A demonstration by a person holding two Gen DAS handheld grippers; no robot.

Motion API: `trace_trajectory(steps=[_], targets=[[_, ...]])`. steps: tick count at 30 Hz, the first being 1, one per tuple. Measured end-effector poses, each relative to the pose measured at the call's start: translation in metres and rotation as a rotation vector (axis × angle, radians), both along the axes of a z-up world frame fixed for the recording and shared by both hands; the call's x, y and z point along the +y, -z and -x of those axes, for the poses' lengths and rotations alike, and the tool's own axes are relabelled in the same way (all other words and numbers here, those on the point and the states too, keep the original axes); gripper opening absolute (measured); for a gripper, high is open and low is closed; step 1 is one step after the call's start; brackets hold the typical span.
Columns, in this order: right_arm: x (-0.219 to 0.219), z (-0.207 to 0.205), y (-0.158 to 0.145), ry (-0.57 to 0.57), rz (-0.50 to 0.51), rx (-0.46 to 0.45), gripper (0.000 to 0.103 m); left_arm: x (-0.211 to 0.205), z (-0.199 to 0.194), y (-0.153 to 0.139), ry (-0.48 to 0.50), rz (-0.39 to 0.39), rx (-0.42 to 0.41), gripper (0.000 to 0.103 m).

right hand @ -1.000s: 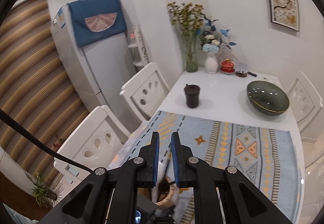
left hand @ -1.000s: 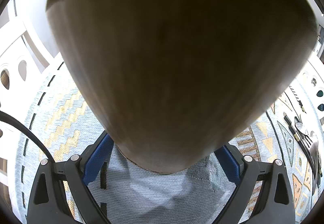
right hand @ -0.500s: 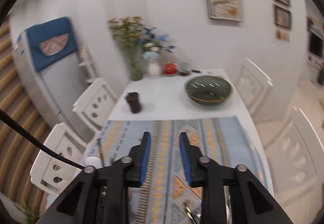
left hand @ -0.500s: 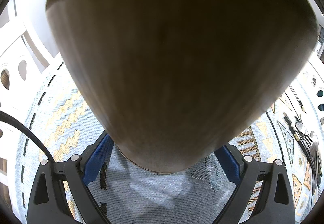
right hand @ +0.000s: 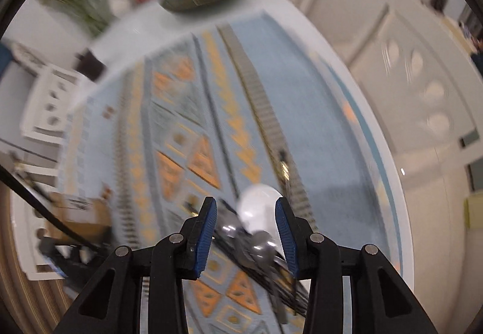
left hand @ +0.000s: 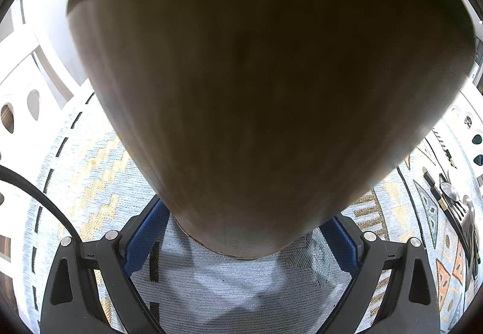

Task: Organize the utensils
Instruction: 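Move the right tool back down to the utensil pile, then grasp a black gold-tipped chopstick with the right tool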

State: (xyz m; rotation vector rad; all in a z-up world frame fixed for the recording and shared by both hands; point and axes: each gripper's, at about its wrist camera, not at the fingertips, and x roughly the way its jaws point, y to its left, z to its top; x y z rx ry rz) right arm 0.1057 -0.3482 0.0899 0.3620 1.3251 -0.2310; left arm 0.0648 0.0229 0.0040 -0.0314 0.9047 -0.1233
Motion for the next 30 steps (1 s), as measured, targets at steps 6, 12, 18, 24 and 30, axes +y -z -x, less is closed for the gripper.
trace_trajectory(steps=[6, 12, 18, 24, 30], targets=[[-0.021, -0.003, 0.04, 0.058, 0.038, 0.063, 0.031, 0.0, 0.0, 0.0, 0.0, 0.0, 0.0, 0.097], [-0.037, -0.022, 0.07, 0.097, 0.016, 0.113, 0.028, 0.0, 0.0, 0.0, 0.0, 0.0, 0.0, 0.097], [-0.043, -0.036, 0.096, 0.09, 0.077, 0.174, 0.028, 0.0, 0.0, 0.0, -0.001, -0.001, 0.0, 0.097], [-0.043, -0.038, 0.1, 0.047, 0.12, 0.18, 0.028, 0.001, -0.002, 0.002, 0.0, -0.007, 0.002, 0.097], [-0.042, -0.041, 0.099, 0.075, 0.133, 0.158, 0.027, -0.001, -0.003, 0.002, 0.001, -0.009, 0.002, 0.097]])
